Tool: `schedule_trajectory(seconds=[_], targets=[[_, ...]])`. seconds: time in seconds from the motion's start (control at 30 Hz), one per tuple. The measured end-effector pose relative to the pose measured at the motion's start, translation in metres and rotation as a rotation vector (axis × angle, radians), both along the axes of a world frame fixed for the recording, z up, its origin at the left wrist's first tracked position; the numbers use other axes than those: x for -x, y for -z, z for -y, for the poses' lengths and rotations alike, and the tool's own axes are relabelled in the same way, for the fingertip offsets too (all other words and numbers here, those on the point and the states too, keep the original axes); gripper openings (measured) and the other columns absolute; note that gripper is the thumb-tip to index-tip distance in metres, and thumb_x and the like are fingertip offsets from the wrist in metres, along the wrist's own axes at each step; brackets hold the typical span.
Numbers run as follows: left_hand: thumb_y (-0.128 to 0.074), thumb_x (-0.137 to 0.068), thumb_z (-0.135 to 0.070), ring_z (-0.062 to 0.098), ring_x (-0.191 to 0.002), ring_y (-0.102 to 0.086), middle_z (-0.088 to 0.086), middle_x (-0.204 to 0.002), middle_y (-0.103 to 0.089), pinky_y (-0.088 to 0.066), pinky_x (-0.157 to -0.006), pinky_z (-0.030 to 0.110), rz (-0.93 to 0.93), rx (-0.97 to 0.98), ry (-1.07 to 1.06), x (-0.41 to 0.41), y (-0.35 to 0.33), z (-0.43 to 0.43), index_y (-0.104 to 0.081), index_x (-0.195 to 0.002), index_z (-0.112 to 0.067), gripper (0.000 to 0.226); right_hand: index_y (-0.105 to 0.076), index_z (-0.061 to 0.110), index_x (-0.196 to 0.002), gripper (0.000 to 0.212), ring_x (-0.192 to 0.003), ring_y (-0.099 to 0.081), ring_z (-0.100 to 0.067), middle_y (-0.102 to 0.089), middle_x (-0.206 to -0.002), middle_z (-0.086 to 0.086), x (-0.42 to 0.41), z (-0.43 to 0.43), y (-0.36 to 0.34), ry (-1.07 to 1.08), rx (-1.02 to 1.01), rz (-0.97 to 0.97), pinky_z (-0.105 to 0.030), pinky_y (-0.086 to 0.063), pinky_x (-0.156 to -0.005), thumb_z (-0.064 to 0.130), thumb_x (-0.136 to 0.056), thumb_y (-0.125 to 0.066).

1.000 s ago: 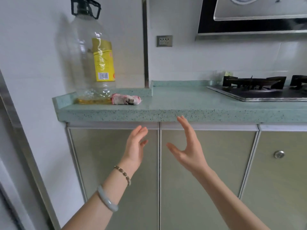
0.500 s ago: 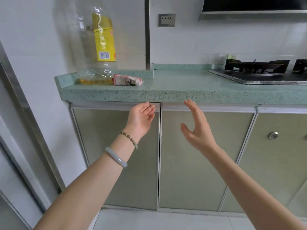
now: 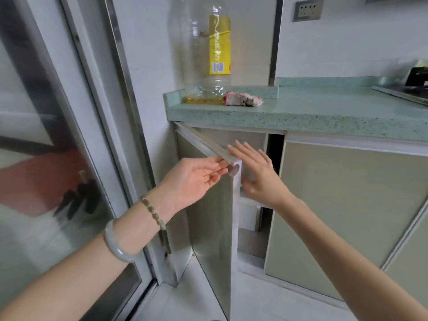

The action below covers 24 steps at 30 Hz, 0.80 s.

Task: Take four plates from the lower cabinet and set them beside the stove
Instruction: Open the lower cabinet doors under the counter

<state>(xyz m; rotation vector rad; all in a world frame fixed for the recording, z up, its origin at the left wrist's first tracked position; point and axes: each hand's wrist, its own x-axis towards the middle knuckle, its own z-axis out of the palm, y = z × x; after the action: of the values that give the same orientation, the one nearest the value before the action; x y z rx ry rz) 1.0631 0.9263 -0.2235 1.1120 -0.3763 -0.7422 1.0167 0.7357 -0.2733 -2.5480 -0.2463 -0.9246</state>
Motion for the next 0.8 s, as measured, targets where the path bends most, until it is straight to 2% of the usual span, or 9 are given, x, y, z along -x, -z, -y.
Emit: schedule_trajectory(seconds=[0.1,0.17,0.27,0.37,0.47,0.6,0.67,0.73,0.8], targets=[[-0.055,-0.079,0.004,0.025,-0.112,-0.057,0.015,-0.117,-0.065,-0.04,-0.093,0.027,0.09,-0.033,-0.031,0.002,-0.004,-0.037,-0.065,-0.115,0.001,0.037,-0.032,0.031,-0.146,0.074,-0.147,-0.014,-0.018,-0.025,-0.157,0.001,-0.016,-0.033,-0.009,-0.106,0.063,-0.011,-0.042,-0.003,-0.116,0.001,-0.079,-0.045],[-0.059,-0.074,0.006,0.024,-0.108,-0.062,0.017,-0.119,-0.065,-0.043,-0.092,0.027,0.157,-0.084,-0.079,0.0,-0.007,-0.067,-0.073,-0.104,-0.002,0.034,-0.034,0.03,-0.146,0.075,-0.147,-0.013,-0.017,-0.026,-0.157,0.002,-0.027,-0.059,-0.012,-0.172,0.113,-0.005,-0.039,0.0,-0.115,-0.003,-0.08,-0.045],[-0.058,-0.075,0.008,0.024,-0.111,-0.063,0.021,-0.129,-0.061,-0.051,-0.096,0.033,0.23,-0.16,-0.167,-0.001,-0.007,-0.104,-0.064,-0.121,-0.001,0.047,-0.031,0.028,-0.147,0.08,-0.148,-0.01,-0.018,-0.024,-0.157,0.003,-0.041,-0.094,-0.013,-0.26,0.155,-0.02,-0.04,0.001,-0.116,-0.007,-0.076,-0.044],[-0.051,-0.081,0.013,0.024,-0.118,-0.06,0.015,-0.123,-0.067,-0.05,-0.096,0.043,0.338,-0.245,-0.294,0.001,-0.004,-0.134,-0.063,-0.124,-0.009,0.049,-0.028,0.024,-0.149,0.082,-0.149,-0.007,-0.02,-0.02,-0.159,0.001,-0.055,-0.127,-0.017,-0.317,0.205,-0.042,-0.045,0.002,-0.117,-0.008,-0.074,-0.044],[-0.061,-0.075,-0.002,0.018,-0.119,-0.06,0.005,-0.124,-0.067,-0.046,-0.102,0.043,0.473,-0.326,-0.422,0.003,0.004,-0.154,-0.058,-0.129,-0.02,0.056,-0.024,0.023,-0.15,0.083,-0.149,-0.006,-0.022,-0.017,-0.16,-0.002,-0.068,-0.152,-0.024,-0.338,0.25,-0.061,-0.049,0.001,-0.118,-0.007,-0.075,-0.044],[-0.069,-0.083,-0.012,0.003,-0.126,-0.038,-0.006,-0.144,-0.035,-0.038,-0.099,0.019,0.817,-0.677,-0.704,0.004,0.023,-0.162,-0.033,-0.147,-0.021,0.074,-0.018,0.026,-0.151,0.083,-0.149,0.001,-0.023,-0.013,-0.16,-0.001,-0.082,-0.175,-0.031,-0.344,0.307,-0.094,-0.048,0.006,-0.117,-0.004,-0.078,-0.045],[-0.067,-0.086,-0.014,0.008,-0.13,-0.034,-0.002,-0.148,-0.027,-0.033,-0.107,0.023,1.012,-0.808,-0.775,0.001,0.032,-0.165,-0.023,-0.15,-0.016,0.078,-0.015,0.028,-0.151,0.084,-0.149,0.003,-0.023,-0.012,-0.161,0.0,-0.089,-0.18,-0.032,-0.339,0.334,-0.097,-0.048,0.007,-0.116,-0.001,-0.079,-0.047],[-0.065,-0.087,-0.018,0.018,-0.142,-0.024,0.005,-0.155,-0.021,-0.019,-0.116,0.028,1.202,-1.043,-0.841,-0.007,0.039,-0.171,-0.018,-0.152,-0.011,0.081,-0.014,0.028,-0.152,0.084,-0.149,0.004,-0.023,-0.011,-0.161,0.0,-0.096,-0.185,-0.032,-0.332,0.362,-0.096,-0.05,0.006,-0.117,0.001,-0.08,-0.048],[-0.064,-0.086,-0.023,0.025,-0.148,-0.016,0.01,-0.158,-0.022,-0.017,-0.12,0.043,1.331,-1.267,-0.898,-0.015,0.043,-0.179,-0.018,-0.152,-0.006,0.083,-0.013,0.028,-0.152,0.083,-0.149,0.004,-0.024,-0.01,-0.161,0.0,-0.102,-0.191,-0.03,-0.322,0.373,-0.092,-0.05,0.004,-0.118,0.002,-0.081,-0.047]])
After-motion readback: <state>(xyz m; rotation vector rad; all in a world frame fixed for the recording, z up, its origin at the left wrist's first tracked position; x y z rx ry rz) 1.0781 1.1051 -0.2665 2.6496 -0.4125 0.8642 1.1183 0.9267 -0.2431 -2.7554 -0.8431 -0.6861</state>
